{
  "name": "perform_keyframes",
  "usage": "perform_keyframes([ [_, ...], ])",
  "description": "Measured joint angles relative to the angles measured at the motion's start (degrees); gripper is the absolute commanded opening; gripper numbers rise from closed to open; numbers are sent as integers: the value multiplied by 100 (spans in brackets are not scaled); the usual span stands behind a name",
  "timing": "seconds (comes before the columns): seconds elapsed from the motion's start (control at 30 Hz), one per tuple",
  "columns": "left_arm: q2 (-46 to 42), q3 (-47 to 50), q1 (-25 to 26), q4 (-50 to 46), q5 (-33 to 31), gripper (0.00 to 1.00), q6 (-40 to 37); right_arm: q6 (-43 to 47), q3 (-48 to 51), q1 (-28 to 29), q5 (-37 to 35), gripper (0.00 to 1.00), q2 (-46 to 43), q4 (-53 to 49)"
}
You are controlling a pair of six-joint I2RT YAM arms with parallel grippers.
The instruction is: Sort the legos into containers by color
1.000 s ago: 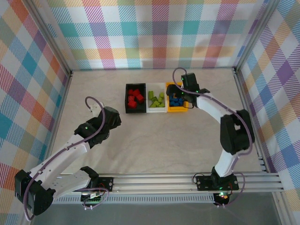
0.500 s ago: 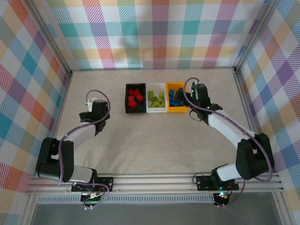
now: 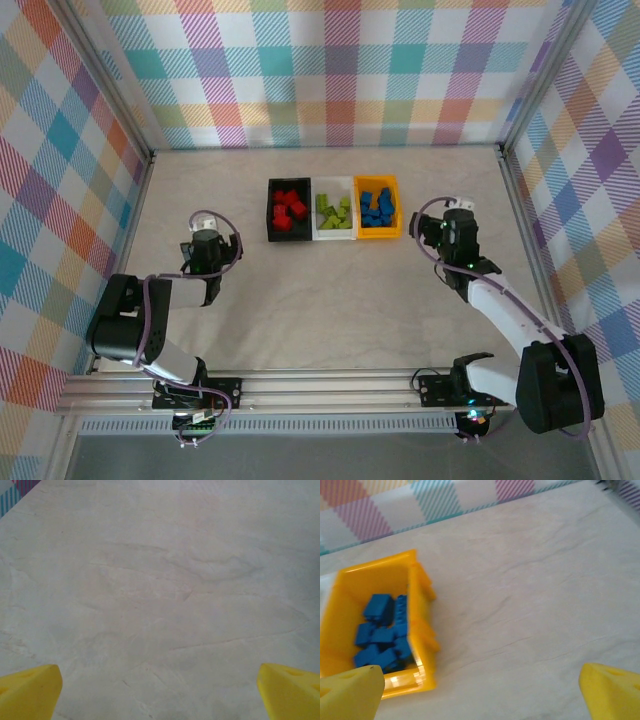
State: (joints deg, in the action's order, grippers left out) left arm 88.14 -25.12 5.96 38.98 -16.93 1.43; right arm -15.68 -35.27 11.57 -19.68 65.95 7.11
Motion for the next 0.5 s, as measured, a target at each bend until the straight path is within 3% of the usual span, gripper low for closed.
perform_keyframes([
  [0.17,118,168,-101,372,293,100,-20,767,623,-601,26,100,313,1132],
  [0.3,118,168,-101,553,345,100,-48,894,925,-1102,505,100,901,1762],
  [0.5,118,168,-101,645,393,100,-85,1003,1198,-1239,1130,100,1840,3101],
])
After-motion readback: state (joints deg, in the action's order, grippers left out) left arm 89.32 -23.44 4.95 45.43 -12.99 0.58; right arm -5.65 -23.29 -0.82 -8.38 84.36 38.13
